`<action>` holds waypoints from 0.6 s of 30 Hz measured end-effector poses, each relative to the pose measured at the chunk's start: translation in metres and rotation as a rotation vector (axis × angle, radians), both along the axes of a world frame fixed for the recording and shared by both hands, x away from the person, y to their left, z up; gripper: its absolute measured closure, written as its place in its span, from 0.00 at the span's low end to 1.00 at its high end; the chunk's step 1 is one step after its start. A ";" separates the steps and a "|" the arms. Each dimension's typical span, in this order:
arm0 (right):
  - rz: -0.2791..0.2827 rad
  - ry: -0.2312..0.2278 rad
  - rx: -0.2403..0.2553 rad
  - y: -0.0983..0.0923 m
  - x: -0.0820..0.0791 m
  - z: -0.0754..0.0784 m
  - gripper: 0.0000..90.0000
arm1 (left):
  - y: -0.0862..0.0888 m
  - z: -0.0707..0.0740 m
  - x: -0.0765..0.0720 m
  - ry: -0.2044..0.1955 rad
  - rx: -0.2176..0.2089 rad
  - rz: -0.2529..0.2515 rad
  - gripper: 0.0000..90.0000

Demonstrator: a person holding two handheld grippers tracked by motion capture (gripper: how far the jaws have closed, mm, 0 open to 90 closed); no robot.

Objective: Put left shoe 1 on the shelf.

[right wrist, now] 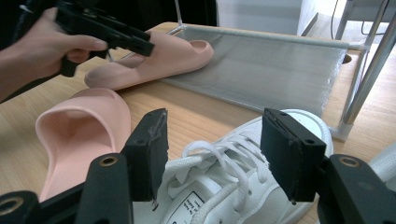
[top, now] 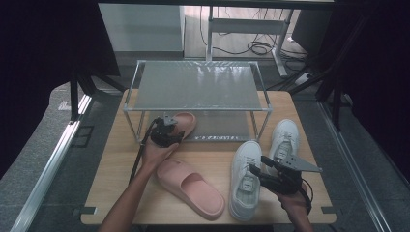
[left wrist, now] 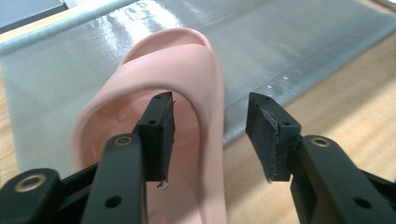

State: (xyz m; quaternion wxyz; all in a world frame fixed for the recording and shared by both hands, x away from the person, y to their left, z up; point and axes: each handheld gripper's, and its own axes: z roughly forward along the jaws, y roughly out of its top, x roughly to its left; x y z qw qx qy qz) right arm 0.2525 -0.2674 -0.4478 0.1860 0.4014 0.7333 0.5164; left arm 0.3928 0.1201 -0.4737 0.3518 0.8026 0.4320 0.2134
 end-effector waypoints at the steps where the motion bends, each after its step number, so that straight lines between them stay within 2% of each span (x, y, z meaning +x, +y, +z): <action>1: -0.001 -0.001 0.001 0.000 0.000 0.000 0.47 | 0.003 0.002 -0.004 -0.004 -0.005 -0.005 0.61; 3: -0.001 -0.001 0.000 -0.001 0.000 0.000 0.47 | 0.007 0.004 -0.008 -0.002 -0.011 -0.010 0.68; 4: -0.003 0.000 0.002 -0.001 0.000 0.000 0.47 | 0.011 0.006 -0.014 0.001 -0.017 -0.017 0.68; 5: -0.002 -0.001 0.000 -0.001 0.000 0.000 0.47 | 0.017 0.008 -0.023 -0.001 -0.022 -0.030 0.79; 7: -0.003 -0.001 0.001 0.000 0.000 0.000 0.47 | 0.021 0.010 -0.027 0.001 -0.026 -0.036 0.88; 10: -0.002 -0.001 0.001 0.000 -0.001 0.001 0.47 | 0.035 0.012 -0.046 -0.002 -0.038 -0.045 0.99; 14: -0.001 -0.001 0.001 0.000 0.000 0.001 0.47 | 0.050 0.011 -0.063 0.004 -0.037 -0.056 1.00; 15: -0.001 -0.001 0.001 0.000 0.000 0.001 0.47 | 0.050 0.011 -0.063 0.004 -0.037 -0.056 1.00; 16: -0.002 -0.001 0.002 0.000 0.000 0.001 0.47 | 0.056 0.009 -0.070 0.007 -0.037 -0.053 1.00; 17: -0.002 -0.001 0.002 0.000 0.000 0.001 0.47 | 0.056 0.009 -0.070 0.007 -0.037 -0.053 1.00; 18: -0.003 -0.001 0.002 0.000 0.000 0.001 0.47 | 0.065 0.006 -0.078 0.011 -0.043 -0.047 1.00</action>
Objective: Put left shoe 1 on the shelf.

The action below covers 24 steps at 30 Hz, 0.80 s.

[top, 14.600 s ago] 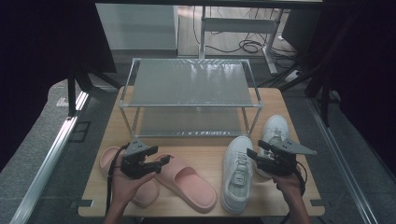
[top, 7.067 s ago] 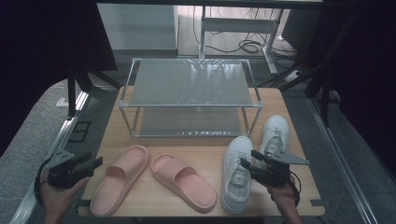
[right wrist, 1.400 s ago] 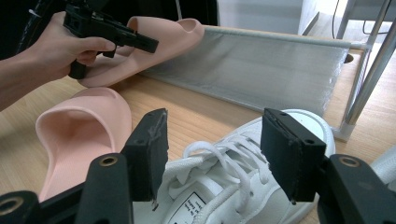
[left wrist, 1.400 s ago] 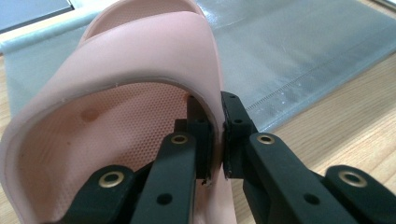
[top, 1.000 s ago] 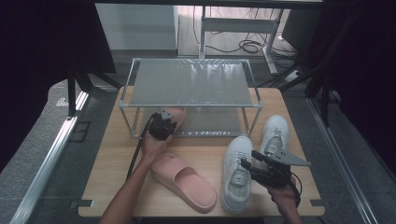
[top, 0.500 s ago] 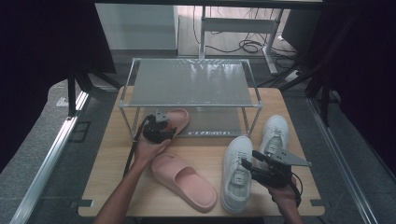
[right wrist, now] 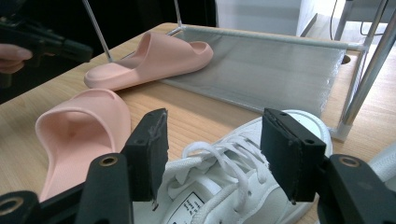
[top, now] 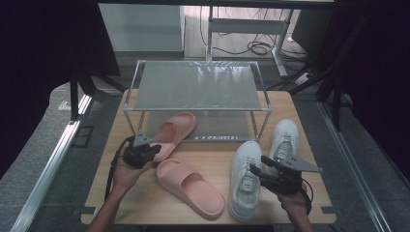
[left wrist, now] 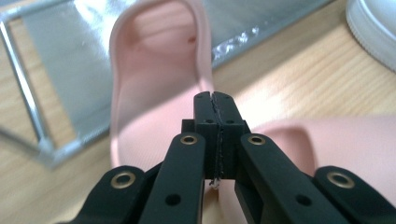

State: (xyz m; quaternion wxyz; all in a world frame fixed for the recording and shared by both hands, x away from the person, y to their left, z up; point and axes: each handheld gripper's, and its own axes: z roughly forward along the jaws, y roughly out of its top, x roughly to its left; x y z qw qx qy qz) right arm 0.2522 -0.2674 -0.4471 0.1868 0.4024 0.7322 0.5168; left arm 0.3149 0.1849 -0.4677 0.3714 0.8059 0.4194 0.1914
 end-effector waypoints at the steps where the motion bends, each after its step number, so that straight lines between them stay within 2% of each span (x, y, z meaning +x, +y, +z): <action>1: 0.000 0.000 0.000 0.000 0.000 0.000 0.47 | 0.004 -0.001 -0.003 0.002 0.001 0.004 1.00; 9: 0.003 0.001 -0.003 0.001 0.000 0.000 0.47 | 0.026 -0.013 -0.018 0.028 -0.005 0.041 1.00; 11: 0.005 0.002 -0.005 0.002 0.000 -0.001 0.47 | 0.033 -0.018 -0.021 0.044 -0.011 0.048 1.00; 17: 0.001 0.003 -0.001 0.001 0.001 -0.001 0.47 | 0.039 -0.028 -0.027 0.073 -0.003 0.051 1.00; 24: 0.000 0.002 -0.003 0.001 0.000 -0.001 0.47 | 0.043 -0.038 -0.027 0.099 0.008 0.060 1.00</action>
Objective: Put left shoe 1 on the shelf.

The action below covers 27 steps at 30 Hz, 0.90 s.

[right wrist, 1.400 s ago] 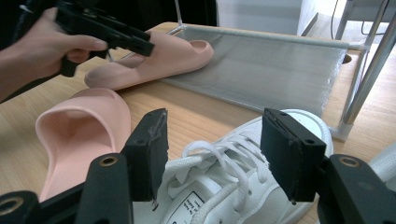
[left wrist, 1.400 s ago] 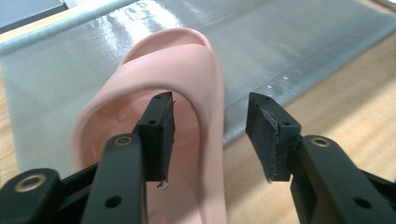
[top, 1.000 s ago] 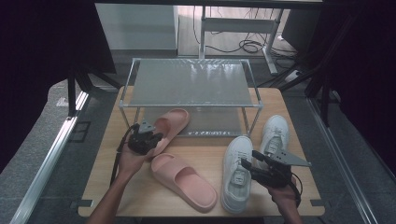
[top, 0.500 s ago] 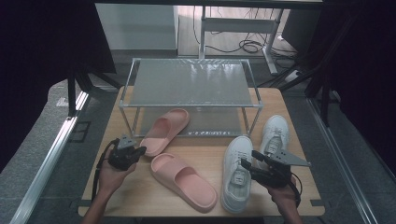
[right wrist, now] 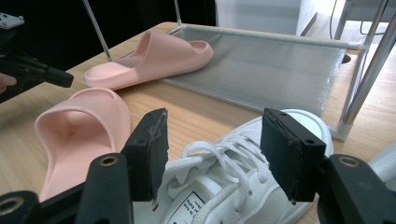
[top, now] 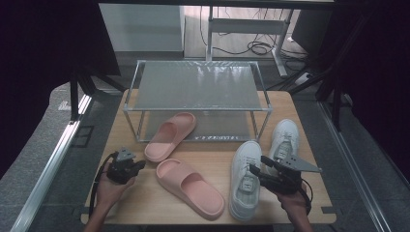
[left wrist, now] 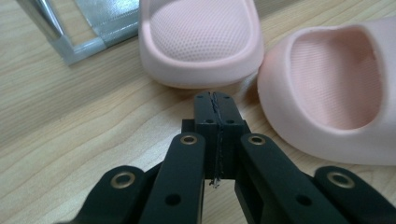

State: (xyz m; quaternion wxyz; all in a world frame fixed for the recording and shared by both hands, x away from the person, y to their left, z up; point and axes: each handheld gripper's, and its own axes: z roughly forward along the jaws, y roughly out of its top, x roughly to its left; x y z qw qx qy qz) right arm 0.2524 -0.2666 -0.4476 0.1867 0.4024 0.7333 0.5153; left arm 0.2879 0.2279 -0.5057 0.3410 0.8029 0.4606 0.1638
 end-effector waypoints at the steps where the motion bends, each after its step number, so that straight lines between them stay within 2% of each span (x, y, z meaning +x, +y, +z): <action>1: 0.000 0.000 0.000 0.000 0.000 0.000 0.47 | 0.000 0.000 0.000 0.000 0.000 0.000 1.00; 9: -0.001 0.001 -0.001 0.000 0.000 -0.001 0.47 | 0.001 -0.009 0.005 0.016 0.011 0.004 1.00; 14: -0.003 0.002 0.000 0.000 0.001 -0.001 0.47 | -0.001 -0.011 0.011 0.022 0.014 0.012 1.00; 27: -0.003 0.000 0.000 -0.001 0.001 0.000 0.47 | -0.009 -0.013 0.023 0.035 0.023 -0.008 1.00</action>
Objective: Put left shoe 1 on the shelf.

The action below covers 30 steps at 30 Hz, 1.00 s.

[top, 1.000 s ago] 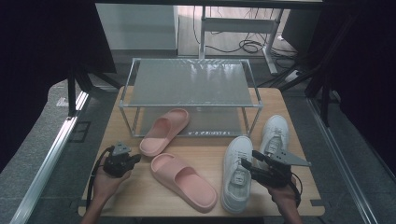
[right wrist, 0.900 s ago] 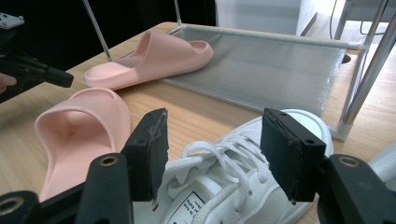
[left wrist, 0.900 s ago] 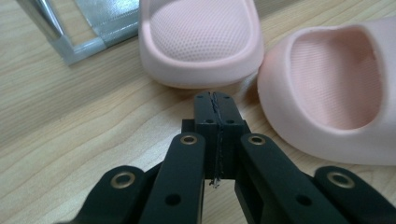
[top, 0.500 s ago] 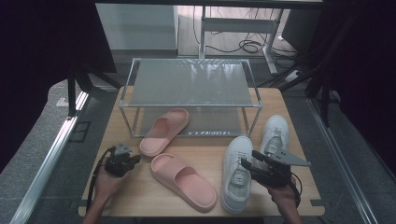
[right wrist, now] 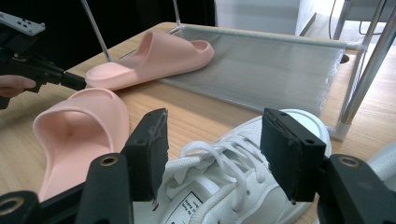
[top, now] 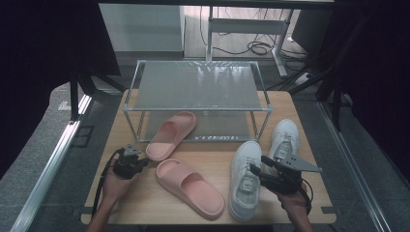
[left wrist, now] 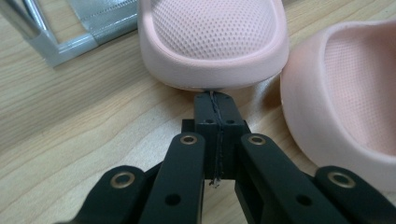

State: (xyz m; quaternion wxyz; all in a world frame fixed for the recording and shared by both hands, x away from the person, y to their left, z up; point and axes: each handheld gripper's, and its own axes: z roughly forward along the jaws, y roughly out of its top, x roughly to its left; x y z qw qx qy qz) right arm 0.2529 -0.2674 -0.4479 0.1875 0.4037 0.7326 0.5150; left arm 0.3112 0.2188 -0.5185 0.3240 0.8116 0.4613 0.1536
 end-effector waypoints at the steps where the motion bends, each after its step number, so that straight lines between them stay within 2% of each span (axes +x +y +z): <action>1: 0.001 0.001 -0.001 0.000 0.000 0.000 0.47 | -0.003 0.000 0.002 0.003 0.008 -0.006 1.00; 15: -0.002 0.001 0.000 0.000 0.000 0.000 0.47 | -0.026 0.006 0.023 0.013 0.041 -0.056 1.00; 23: -0.004 -0.001 0.000 -0.001 0.001 0.000 0.47 | -0.033 0.008 0.033 0.018 0.064 -0.090 1.00; 30: -0.005 0.002 0.000 -0.001 0.001 -0.001 0.47 | -0.038 0.008 0.041 0.026 0.066 -0.108 1.00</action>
